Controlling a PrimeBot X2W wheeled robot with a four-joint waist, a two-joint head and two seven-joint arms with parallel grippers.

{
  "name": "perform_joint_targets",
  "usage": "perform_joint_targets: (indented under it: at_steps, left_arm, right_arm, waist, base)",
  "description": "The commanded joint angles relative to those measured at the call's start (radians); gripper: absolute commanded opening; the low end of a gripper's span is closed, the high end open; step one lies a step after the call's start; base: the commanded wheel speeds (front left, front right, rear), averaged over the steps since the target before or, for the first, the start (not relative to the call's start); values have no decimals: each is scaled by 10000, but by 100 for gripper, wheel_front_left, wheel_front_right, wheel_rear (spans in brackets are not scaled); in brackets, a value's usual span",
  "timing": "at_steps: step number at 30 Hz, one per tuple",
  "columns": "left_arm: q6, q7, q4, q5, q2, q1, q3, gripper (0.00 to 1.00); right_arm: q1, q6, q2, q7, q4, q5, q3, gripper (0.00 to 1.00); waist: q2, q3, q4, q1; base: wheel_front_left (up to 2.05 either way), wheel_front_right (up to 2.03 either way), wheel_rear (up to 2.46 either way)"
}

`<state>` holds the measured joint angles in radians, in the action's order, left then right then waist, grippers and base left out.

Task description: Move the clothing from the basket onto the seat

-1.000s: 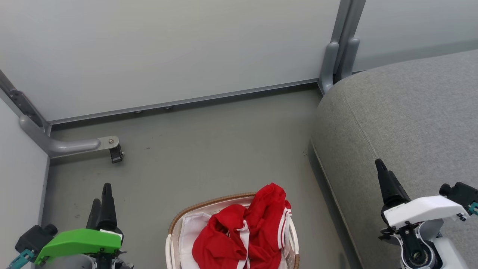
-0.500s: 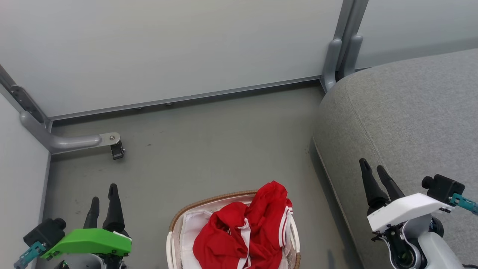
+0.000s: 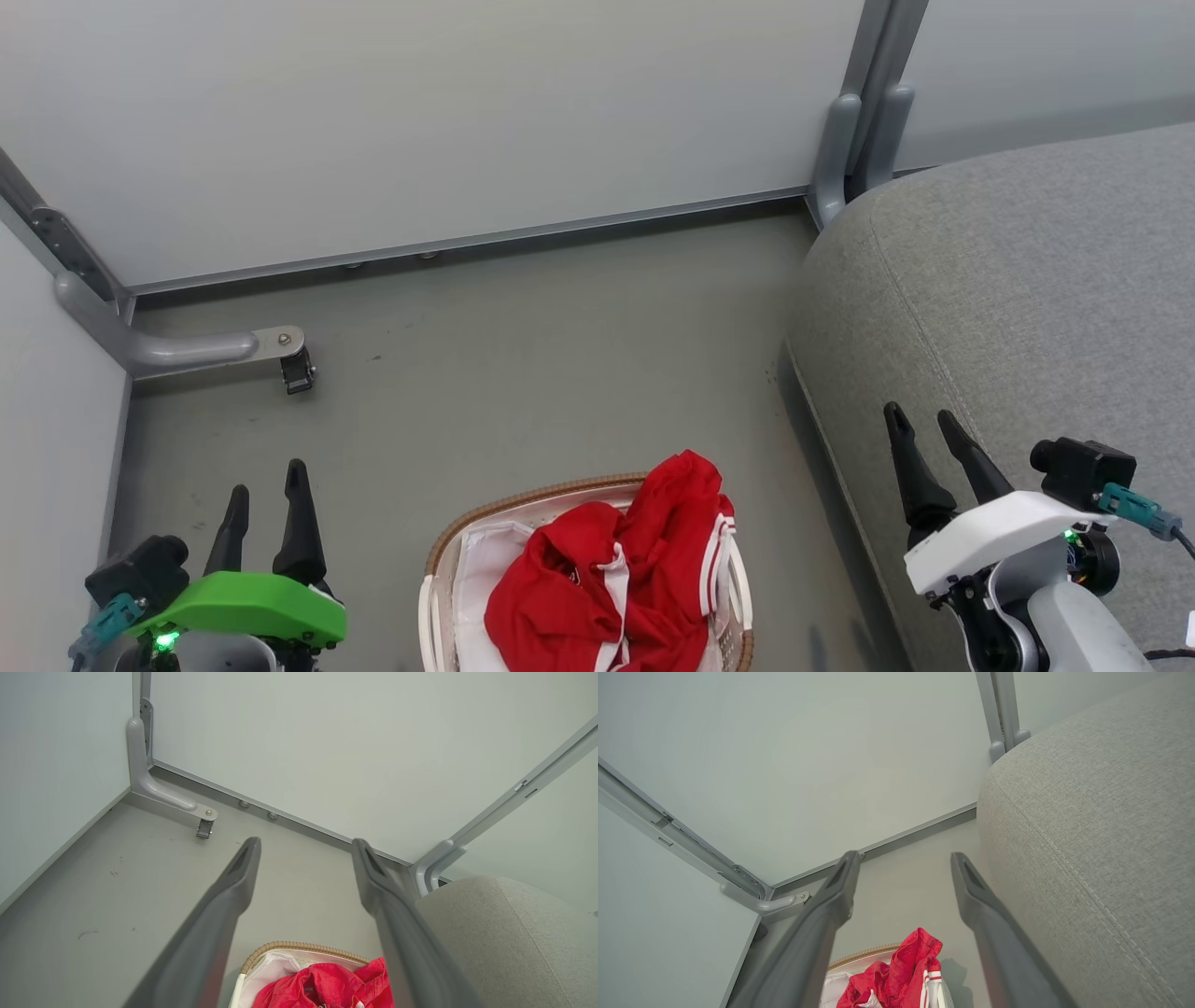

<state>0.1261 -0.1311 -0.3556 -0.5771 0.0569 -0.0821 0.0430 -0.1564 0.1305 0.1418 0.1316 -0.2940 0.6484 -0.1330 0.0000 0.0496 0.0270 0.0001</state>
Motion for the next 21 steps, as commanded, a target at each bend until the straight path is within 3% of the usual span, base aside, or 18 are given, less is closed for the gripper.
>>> perform_joint_targets:
  at_steps: [1, 21]
  left_arm:
    - [32, -98, 104, 340, 76, -67, 0, 100]
    - [45, -590, 104, 2453, 74, 274, -251, 100]
  right_arm:
    - [-229, 2, 81, 103, 41, -314, -17, 100]
    - [69, 3, 11, 596, -160, -2434, -170, 100]
  waist:
    - [0, 0, 7, -1]
    - [0, -47, 62, -1]
  base:
    - [0, 0, 0]
    - [0, 0, 0]
